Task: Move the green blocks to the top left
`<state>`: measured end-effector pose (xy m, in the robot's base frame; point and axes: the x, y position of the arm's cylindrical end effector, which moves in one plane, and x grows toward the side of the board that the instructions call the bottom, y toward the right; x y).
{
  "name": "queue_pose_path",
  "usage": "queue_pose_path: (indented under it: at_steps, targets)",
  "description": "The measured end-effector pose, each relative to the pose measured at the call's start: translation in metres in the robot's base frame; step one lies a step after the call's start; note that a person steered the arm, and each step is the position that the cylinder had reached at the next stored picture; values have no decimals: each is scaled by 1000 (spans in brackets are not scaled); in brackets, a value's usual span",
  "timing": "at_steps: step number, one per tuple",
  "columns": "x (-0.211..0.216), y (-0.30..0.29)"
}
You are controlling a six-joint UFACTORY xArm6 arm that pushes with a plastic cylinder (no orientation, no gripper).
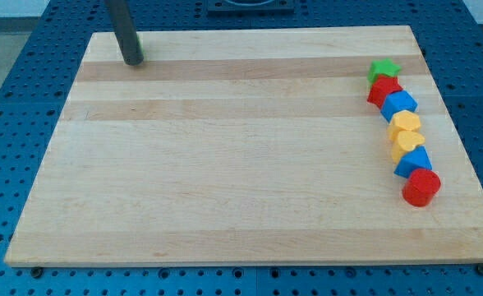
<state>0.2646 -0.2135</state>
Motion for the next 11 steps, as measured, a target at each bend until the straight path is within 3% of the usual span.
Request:
queue_pose_path:
  at_steps: [1,2,5,6,9,10,11]
  targets:
    - [-3,0]
    - [-4,36]
    - [-43,-13]
    - [-30,41]
    - [-8,381]
    - [22,474]
    - [77,497]
